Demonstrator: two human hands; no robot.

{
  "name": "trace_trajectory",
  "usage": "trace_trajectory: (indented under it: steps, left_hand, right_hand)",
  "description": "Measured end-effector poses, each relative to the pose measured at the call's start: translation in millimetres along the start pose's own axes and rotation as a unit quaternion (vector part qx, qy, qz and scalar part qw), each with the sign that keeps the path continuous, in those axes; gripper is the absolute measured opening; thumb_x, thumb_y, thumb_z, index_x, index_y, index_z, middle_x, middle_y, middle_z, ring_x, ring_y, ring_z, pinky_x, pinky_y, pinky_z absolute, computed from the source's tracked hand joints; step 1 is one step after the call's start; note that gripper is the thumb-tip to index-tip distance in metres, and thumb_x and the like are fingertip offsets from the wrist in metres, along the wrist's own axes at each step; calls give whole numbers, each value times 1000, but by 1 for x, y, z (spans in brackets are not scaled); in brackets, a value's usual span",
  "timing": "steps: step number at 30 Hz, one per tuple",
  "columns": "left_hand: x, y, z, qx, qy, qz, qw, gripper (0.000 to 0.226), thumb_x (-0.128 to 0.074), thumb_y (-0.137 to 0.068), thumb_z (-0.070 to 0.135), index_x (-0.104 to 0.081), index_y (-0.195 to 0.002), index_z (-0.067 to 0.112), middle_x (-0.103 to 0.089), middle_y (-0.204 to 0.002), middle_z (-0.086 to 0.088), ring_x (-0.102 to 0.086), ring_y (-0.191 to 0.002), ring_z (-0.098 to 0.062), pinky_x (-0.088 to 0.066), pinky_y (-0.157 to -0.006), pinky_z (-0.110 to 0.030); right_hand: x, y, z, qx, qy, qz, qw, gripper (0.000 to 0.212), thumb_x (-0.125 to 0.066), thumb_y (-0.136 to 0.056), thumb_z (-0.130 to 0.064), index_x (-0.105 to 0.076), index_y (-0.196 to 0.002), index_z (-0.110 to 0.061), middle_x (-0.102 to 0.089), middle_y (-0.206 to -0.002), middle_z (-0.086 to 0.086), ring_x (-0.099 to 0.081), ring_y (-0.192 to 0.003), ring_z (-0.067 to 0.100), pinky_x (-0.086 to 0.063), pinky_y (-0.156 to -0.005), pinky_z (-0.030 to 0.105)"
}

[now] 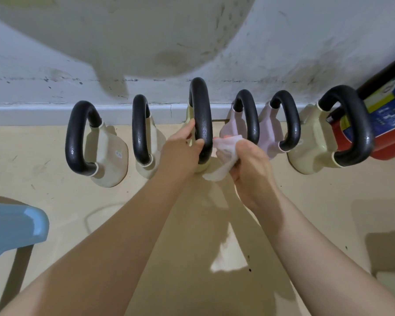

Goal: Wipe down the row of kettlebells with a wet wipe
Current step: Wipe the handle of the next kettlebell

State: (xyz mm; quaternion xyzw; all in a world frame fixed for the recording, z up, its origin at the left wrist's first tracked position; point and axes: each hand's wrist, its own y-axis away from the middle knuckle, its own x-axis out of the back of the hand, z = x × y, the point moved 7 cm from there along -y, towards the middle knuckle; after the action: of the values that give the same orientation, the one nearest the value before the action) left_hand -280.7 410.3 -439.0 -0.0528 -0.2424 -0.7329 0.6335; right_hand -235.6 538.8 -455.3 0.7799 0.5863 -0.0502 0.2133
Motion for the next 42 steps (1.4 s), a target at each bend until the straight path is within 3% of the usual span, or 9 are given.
trace_trajectory:
  steps: [5,8,10,15,22,26,33,40,42]
  left_hand:
    - [-8,39,27,-154,-43,19,987,30,-44,-95,14,-55,-123,12,-55,-116,3,-48,-108,-12,-28,-90,-2]
    - [-34,63,21,-61,68,-120,989,25,-43,-97,30,-62,-103,16,-67,-96,2,-62,-92,-17,-46,-91,-27]
    - [-49,74,17,-2,87,-180,980,34,-48,-93,39,-65,-99,11,-71,-95,-7,-68,-89,-22,-51,-88,-37]
    - [-65,80,22,18,88,-191,977,24,-67,-83,26,-64,-85,2,-57,-66,-2,-50,-52,-5,-39,-47,-12]
    - [-73,56,29,5,45,-126,991,13,-63,-85,16,-65,-72,15,-48,-51,10,-41,-37,3,-33,-41,-7]
    - [-90,33,31,-29,-16,-96,995,8,-64,-83,13,-63,-76,17,-50,-63,7,-46,-50,3,-34,-49,-6]
    - [-106,-18,13,120,64,1,991,20,-46,-91,20,-59,-76,24,-60,-85,2,-55,-83,-18,-46,-79,-34]
    - [-120,-46,20,68,23,-50,996,11,-58,-90,22,-66,-90,15,-70,-95,-10,-65,-88,-22,-50,-82,-32]
    - [-117,-52,20,61,-22,-62,996,19,-60,-88,25,-67,-101,12,-71,-99,-10,-66,-94,-24,-51,-89,-37]
  right_hand:
    - [15,29,0,-134,-225,29,965,30,-31,-101,-22,-58,-103,-8,-75,-84,10,-72,-72,19,-58,-72,29]
    - [20,45,-14,-157,-263,44,951,29,-39,-98,-27,-62,-97,-8,-73,-86,15,-71,-72,22,-58,-73,32]
    - [20,52,-26,-144,-242,31,959,30,-42,-96,-30,-62,-96,-8,-73,-84,15,-71,-75,21,-59,-70,32]
    - [32,58,-43,-102,-72,-25,992,14,-49,-90,1,-62,-94,0,-72,-76,11,-70,-72,17,-57,-62,22]
    - [79,34,-32,-128,82,7,988,23,-42,-95,-5,-63,-88,-12,-67,-78,3,-60,-62,8,-48,-62,18]
    - [95,16,-8,-215,13,28,976,15,-48,-96,-17,-61,-92,-11,-68,-73,1,-64,-70,12,-54,-62,21]
    - [118,-33,-24,-14,208,182,961,14,-54,-86,-17,-43,-77,-16,-48,-74,4,-46,-70,20,-41,-66,35]
    - [81,-71,1,-50,259,80,961,39,-27,-101,-33,-48,-126,-11,-57,-98,-3,-53,-89,10,-40,-75,20]
    - [83,-61,23,-69,257,57,962,42,-25,-101,-34,-44,-136,-20,-57,-119,-1,-51,-112,12,-39,-95,20]
